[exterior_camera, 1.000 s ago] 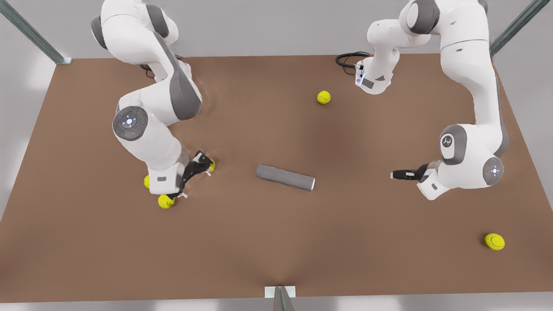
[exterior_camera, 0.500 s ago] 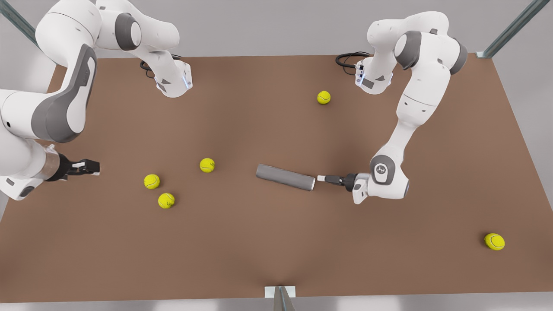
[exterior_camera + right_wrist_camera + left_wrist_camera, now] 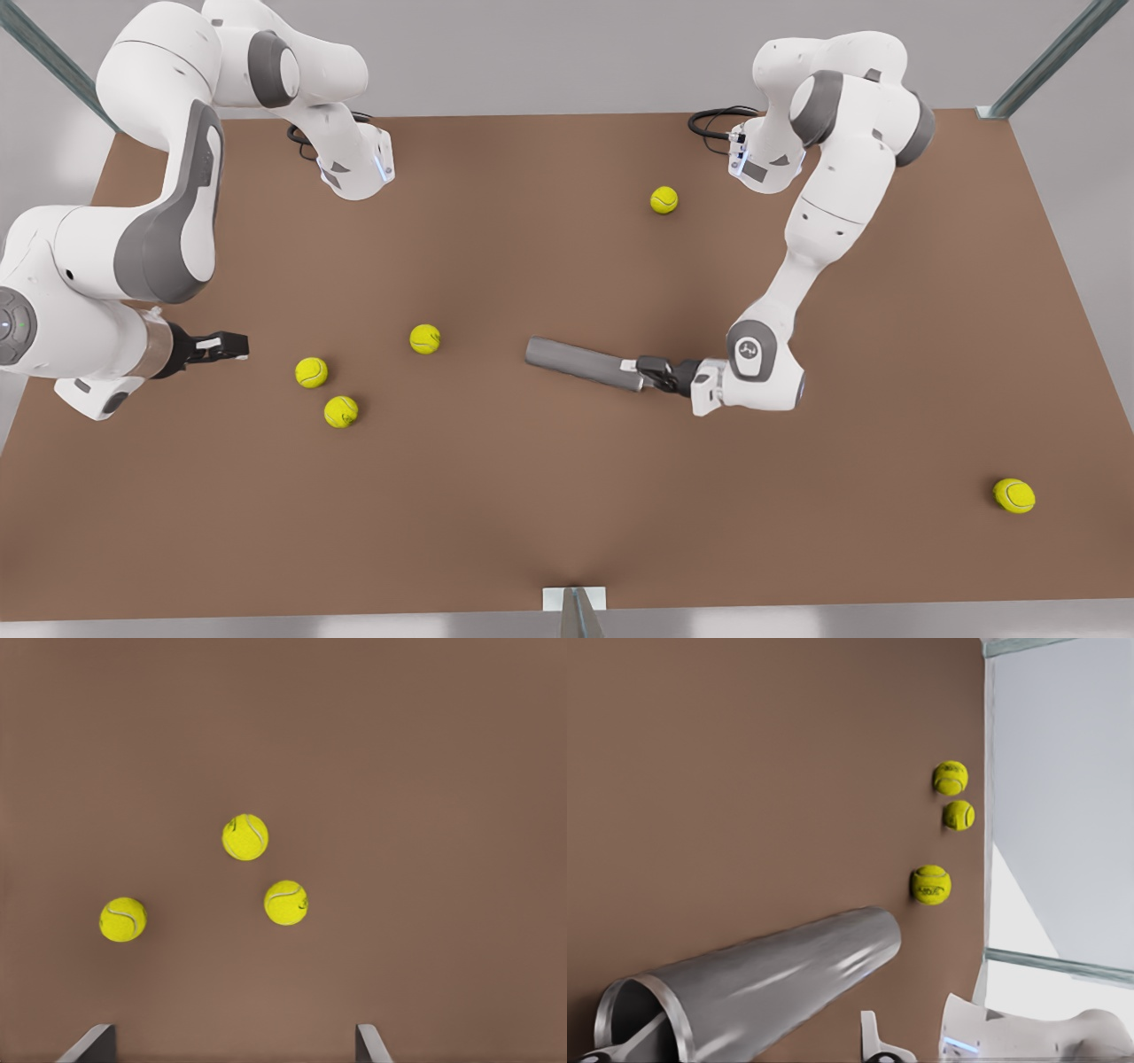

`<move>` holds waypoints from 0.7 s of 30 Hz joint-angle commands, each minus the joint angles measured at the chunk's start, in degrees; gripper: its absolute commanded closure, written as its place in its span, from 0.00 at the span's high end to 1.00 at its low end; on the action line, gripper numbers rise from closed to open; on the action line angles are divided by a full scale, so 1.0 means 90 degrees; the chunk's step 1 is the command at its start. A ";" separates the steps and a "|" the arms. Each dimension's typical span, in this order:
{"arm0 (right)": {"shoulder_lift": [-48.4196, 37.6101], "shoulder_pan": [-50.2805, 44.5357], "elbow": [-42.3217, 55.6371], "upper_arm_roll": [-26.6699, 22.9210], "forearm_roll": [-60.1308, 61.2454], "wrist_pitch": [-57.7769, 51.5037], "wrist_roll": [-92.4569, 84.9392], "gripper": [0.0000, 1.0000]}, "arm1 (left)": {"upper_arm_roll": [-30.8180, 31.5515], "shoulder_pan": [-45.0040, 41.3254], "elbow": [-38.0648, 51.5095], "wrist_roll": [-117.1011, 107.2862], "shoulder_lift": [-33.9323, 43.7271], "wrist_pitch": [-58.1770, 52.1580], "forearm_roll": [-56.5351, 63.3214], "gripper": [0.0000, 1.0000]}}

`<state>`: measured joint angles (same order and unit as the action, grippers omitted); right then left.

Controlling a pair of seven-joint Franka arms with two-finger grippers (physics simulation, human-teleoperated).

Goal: Put the tennis tube upright

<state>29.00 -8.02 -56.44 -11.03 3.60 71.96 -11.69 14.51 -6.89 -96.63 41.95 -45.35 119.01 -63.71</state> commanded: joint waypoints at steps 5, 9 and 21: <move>-0.0009 0.0022 0.0002 -0.0005 0.0039 -0.0026 0.0224 1.00 | -0.0011 -0.0065 -0.0006 0.0925 -0.0098 0.0028 -0.0041 1.00; -0.0019 0.0022 0.0002 -0.0005 0.0049 -0.0036 0.0234 1.00 | -0.0011 -0.0065 -0.0025 0.0935 -0.0137 0.0028 -0.0021 0.85; -0.0019 0.0013 0.0002 -0.0005 0.0039 -0.0036 0.0234 1.00 | -0.0040 -0.0055 -0.0035 0.0681 -0.0127 -0.0011 0.0008 0.43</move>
<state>28.91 -7.91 -56.45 -11.05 3.96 71.68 -10.28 14.16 -7.43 -96.96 47.12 -46.59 119.05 -63.67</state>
